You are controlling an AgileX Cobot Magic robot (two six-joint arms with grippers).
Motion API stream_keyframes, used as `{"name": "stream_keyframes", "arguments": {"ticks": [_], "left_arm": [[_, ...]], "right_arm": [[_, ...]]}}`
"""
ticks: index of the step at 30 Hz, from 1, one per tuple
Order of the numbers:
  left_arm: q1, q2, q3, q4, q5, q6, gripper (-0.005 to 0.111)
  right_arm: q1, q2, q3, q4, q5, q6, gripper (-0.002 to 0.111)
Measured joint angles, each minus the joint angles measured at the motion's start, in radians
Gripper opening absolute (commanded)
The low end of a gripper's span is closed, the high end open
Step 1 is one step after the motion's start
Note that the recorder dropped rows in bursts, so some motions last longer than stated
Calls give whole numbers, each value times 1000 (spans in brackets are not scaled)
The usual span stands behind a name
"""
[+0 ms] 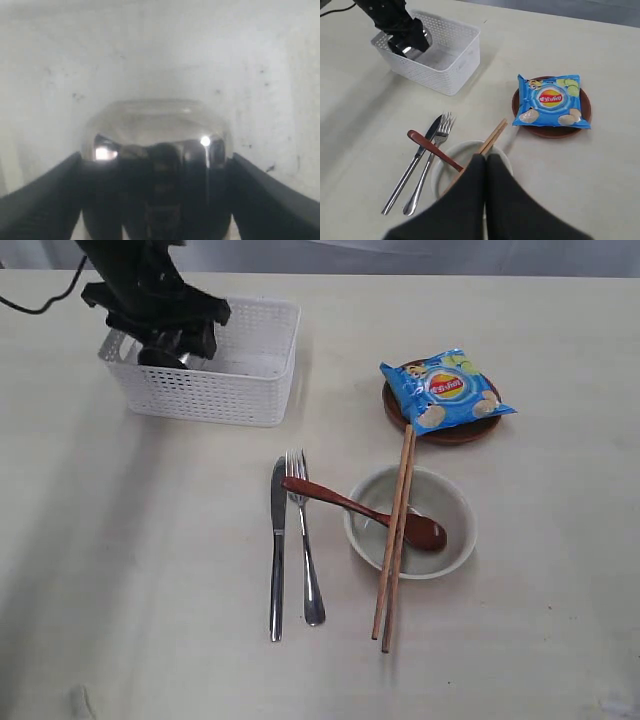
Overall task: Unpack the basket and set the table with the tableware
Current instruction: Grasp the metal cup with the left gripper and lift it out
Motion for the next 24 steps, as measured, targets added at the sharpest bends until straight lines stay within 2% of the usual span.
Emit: {"name": "stream_keyframes", "arguments": {"ticks": [3,7,9,12,13,15,20,24], "left_arm": [[0,-84,-8,-6,13,2,0],[0,-163,-9,-97,137,37,0],[0,-213,-9,-167,229,52,0],[0,-276,-7,-258,311,89,0],[0,-307,19,-293,311,102,0],[-18,-371,102,-319,316,154,0],[-81,-462,315,-359,327,342,0],[-99,-527,429,-450,327,569,0]], "right_arm": [[0,0,0,24,0,0,0],[0,0,27,66,-5,-6,0],[0,0,76,241,-5,-119,0],[0,0,154,586,-11,-393,0],[0,0,177,656,-28,-468,0],[0,0,197,682,-113,-526,0],[0,16,201,686,-392,-540,0],[0,100,201,705,-466,-520,0]]}}
